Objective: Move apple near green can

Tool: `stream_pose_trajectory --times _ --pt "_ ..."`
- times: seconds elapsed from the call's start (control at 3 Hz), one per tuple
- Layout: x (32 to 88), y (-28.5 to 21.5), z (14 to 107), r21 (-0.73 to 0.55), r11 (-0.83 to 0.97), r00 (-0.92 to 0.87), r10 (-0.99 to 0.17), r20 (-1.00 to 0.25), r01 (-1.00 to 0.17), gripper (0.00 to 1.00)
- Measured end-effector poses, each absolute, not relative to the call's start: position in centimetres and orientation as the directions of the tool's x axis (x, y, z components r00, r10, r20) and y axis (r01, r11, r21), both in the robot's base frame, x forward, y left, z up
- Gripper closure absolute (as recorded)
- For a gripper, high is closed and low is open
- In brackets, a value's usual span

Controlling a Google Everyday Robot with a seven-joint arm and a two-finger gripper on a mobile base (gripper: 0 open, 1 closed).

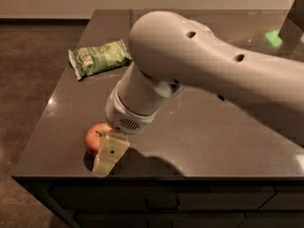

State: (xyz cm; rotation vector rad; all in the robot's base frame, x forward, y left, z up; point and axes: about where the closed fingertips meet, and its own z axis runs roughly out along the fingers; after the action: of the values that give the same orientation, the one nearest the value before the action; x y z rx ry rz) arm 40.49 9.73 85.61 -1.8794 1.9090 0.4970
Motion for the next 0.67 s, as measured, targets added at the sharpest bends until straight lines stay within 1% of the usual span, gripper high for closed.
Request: stream_pose_trajectory --times 0.67 --pt "40.63 9.36 85.17 0.007 0.065 -0.059 -0.847 -0.529 -0.998 0.61"
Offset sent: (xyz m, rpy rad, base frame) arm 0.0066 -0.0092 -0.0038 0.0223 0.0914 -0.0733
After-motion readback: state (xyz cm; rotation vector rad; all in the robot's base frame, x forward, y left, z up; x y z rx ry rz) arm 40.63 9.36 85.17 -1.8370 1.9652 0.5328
